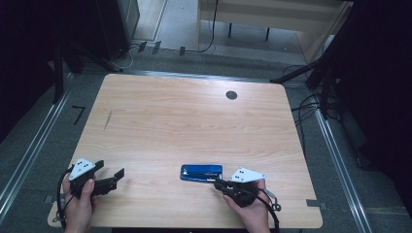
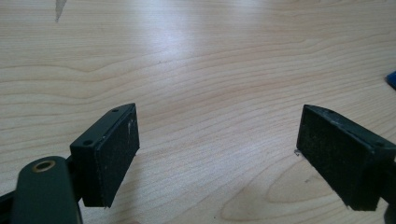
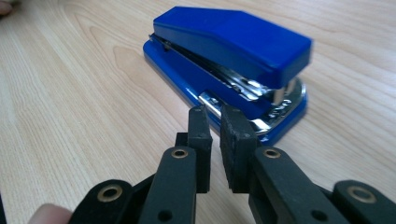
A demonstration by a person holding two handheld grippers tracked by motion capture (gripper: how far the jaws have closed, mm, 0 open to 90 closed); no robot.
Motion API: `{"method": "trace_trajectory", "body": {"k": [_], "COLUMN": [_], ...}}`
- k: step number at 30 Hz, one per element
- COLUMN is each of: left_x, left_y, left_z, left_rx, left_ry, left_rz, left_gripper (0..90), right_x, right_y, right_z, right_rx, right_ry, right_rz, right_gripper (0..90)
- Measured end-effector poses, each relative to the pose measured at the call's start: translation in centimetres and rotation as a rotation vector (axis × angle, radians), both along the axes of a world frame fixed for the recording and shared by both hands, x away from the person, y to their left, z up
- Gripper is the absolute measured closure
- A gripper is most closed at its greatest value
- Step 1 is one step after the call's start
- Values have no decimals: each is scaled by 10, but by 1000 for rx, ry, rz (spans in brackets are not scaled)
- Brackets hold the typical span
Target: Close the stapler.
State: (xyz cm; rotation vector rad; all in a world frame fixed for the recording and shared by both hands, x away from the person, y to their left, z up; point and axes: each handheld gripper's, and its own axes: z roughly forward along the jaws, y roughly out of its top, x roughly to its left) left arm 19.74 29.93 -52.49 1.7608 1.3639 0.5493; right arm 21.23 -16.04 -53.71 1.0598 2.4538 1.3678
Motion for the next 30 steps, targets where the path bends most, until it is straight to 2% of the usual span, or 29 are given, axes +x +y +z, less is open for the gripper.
{"method": "trace_trajectory", "body": {"k": [6,17,30], "left_x": [0,0,0], "left_y": [0,0,1], "left_z": [0,0,0], "left_rx": [1,0,-2], "left_ry": [0,0,-2], "left_rz": [2,2,0], "left_gripper": [136,136,138], "right_x": [0,1,0], "right_y": [-12,-26,-43], "right_z": [5,8,16], "right_rx": [15,12,64], "right_ry": [-7,-22,-82], "right_rz": [-17,-72,-145], "right_gripper": [781,559,376]}}
